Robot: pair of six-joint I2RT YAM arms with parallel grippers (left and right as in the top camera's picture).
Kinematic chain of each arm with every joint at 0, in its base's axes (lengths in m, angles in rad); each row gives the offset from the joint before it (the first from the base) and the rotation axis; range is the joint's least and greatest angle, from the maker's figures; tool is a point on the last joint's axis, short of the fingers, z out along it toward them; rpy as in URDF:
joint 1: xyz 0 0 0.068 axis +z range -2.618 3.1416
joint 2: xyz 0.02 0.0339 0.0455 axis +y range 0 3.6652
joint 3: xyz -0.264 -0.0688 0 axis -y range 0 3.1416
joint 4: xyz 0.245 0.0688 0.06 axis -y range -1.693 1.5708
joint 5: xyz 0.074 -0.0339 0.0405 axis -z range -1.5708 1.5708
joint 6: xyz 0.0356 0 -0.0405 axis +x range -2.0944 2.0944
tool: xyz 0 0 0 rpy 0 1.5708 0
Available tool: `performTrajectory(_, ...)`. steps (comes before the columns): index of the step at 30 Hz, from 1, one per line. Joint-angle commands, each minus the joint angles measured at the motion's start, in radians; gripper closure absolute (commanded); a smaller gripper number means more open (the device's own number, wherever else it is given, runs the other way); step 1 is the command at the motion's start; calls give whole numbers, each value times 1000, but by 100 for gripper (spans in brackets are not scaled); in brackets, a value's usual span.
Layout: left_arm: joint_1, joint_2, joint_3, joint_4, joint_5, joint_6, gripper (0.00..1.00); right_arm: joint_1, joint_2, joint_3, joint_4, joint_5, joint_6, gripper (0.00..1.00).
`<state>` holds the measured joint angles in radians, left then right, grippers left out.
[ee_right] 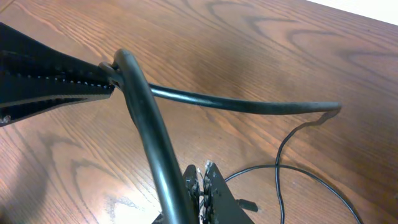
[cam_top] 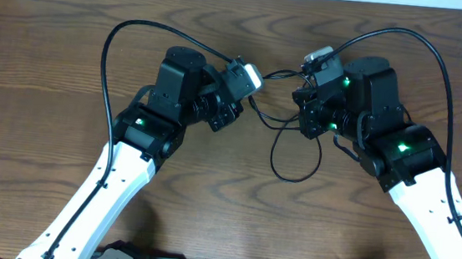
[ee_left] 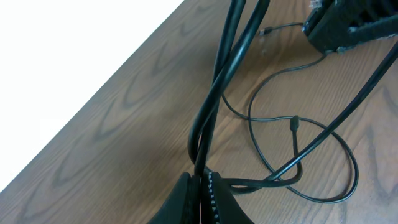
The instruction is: Untangle cables
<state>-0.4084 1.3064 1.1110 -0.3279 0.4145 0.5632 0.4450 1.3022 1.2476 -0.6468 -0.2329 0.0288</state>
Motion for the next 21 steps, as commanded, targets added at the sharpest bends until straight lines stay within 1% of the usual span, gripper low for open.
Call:
performTrajectory(1, 4, -3, 6, 8, 55, 5, 92, 2, -13, 8, 1, -13, -19, 99)
performTrajectory(3, 4, -3, 6, 8, 80, 5, 92, 2, -13, 8, 3, -13, -19, 99)
performTrajectory(6, 3, -3, 6, 8, 95, 5, 72, 2, -13, 8, 3, -13, -19, 99)
performTrajectory(7, 3, -3, 6, 8, 95, 5, 67, 2, -13, 8, 3, -13, -19, 99)
performTrajectory(9, 3, -3, 6, 8, 95, 5, 62, 2, -13, 8, 3, -13, -19, 99)
performTrajectory(11, 3, -3, 6, 8, 105, 5, 61, 2, -13, 8, 3, -13, -19, 99)
performTrajectory(13, 3, -3, 6, 8, 120, 5, 65, 2, -13, 8, 3, -13, -19, 99)
performTrajectory(14, 3, -3, 6, 8, 125, 5, 70, 2, -13, 8, 3, -14, -19, 99)
performTrajectory(15, 3, -3, 6, 8, 125, 5, 78, 2, -13, 8, 3, -13, -19, 99)
performTrajectory(16, 3, -3, 6, 8, 125, 5, 90, 2, -13, 8, 3, -13, -19, 99)
performTrajectory(17, 3, -3, 6, 6, 125, 5, 92, 2, -13, 8, 3, -13, -19, 99)
performTrajectory(21, 3, -3, 6, -18, 125, 5, 93, 2, -13, 8, 3, -13, -19, 99)
